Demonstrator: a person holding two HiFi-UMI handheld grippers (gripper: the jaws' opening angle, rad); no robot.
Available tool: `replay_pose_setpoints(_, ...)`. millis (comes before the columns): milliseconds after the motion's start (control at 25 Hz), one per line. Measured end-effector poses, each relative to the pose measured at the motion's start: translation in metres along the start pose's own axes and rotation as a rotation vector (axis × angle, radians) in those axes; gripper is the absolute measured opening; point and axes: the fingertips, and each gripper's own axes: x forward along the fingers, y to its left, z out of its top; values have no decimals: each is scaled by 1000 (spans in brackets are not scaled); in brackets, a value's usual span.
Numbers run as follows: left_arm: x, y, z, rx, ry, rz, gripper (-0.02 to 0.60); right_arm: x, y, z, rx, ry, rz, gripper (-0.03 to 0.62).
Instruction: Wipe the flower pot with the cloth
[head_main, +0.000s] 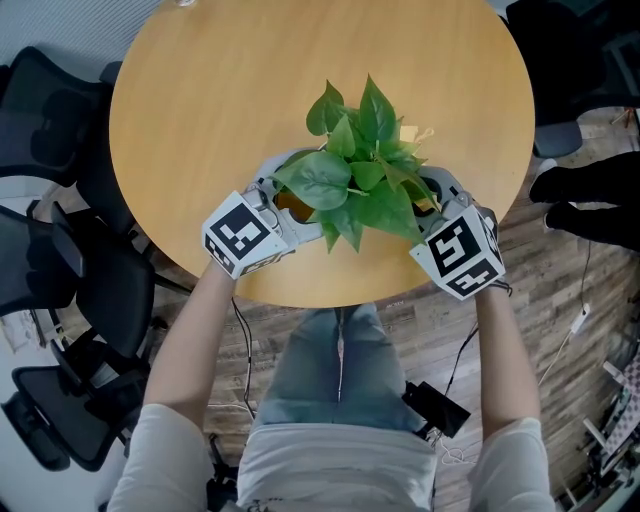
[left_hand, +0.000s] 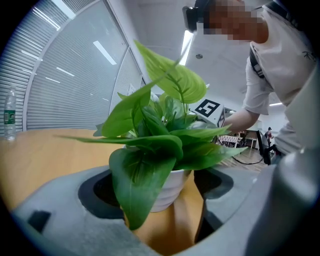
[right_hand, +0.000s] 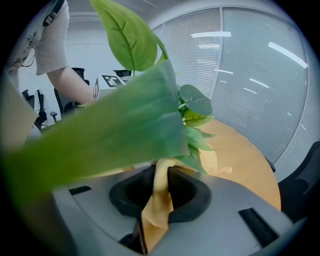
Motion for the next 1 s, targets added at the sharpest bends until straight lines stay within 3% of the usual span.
replay_pose_setpoints(1000, 11, -6, -3, -59, 34, 251, 441, -13, 12, -12, 33, -1, -2, 60)
